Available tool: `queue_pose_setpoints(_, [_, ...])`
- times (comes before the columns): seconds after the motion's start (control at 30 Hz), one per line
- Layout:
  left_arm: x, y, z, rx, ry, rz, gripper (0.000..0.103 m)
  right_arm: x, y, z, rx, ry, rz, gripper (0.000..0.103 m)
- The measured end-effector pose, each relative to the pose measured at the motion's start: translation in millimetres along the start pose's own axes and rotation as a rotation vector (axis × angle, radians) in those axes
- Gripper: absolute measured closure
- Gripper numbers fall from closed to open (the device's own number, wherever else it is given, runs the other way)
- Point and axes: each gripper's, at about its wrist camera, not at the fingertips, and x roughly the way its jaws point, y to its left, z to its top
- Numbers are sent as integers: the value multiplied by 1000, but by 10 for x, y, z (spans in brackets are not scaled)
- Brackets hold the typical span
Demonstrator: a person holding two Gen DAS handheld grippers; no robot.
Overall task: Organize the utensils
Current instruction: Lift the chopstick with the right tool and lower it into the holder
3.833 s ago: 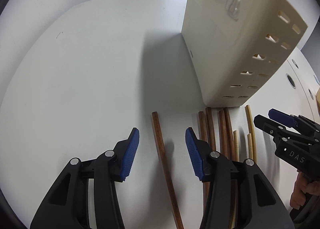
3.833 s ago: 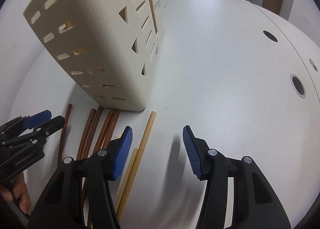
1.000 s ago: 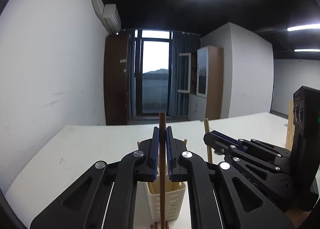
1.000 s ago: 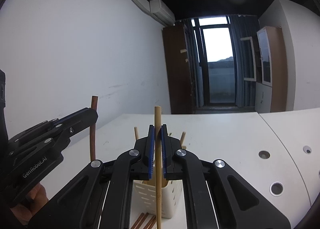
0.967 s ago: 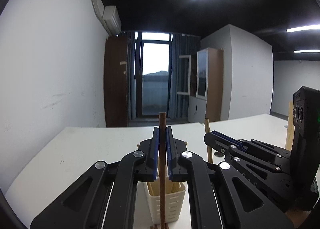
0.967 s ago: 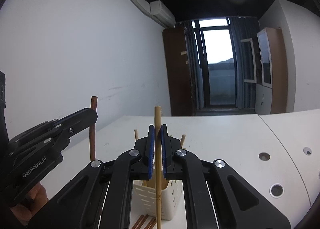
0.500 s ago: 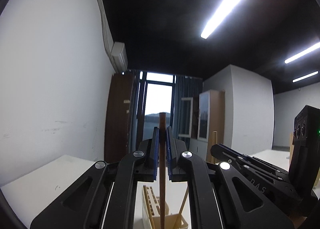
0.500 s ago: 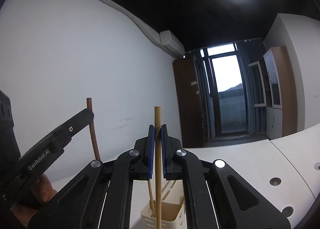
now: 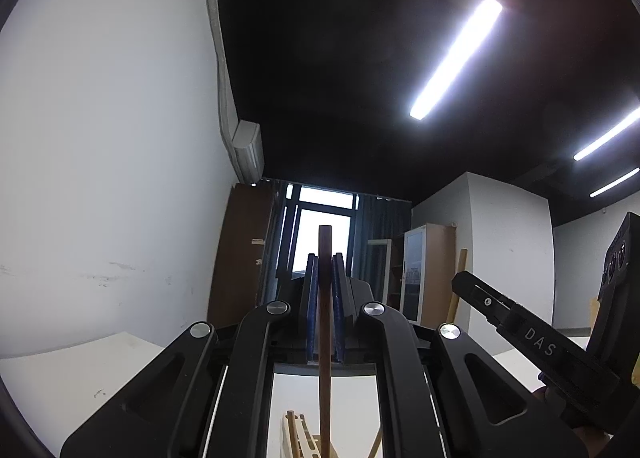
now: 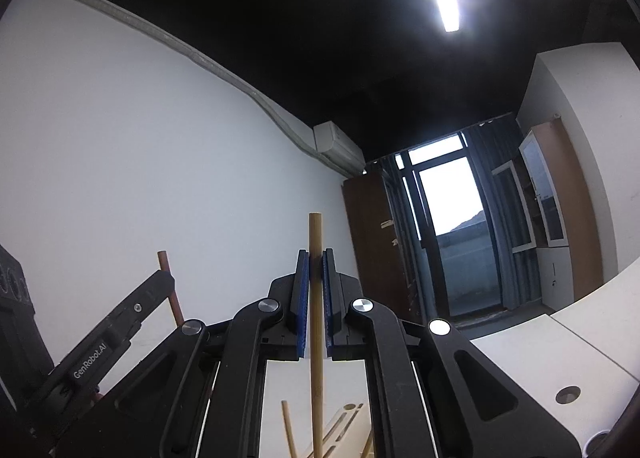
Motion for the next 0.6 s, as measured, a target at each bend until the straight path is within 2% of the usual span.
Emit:
queue_pose_setpoints(0.3, [278, 27, -120, 3, 51, 9, 97, 145, -33, -207, 4, 56, -3, 96])
queue_pose_setpoints(0.6, [410, 46, -314, 35, 143, 4, 97, 199, -27, -362, -16, 125, -10, 96])
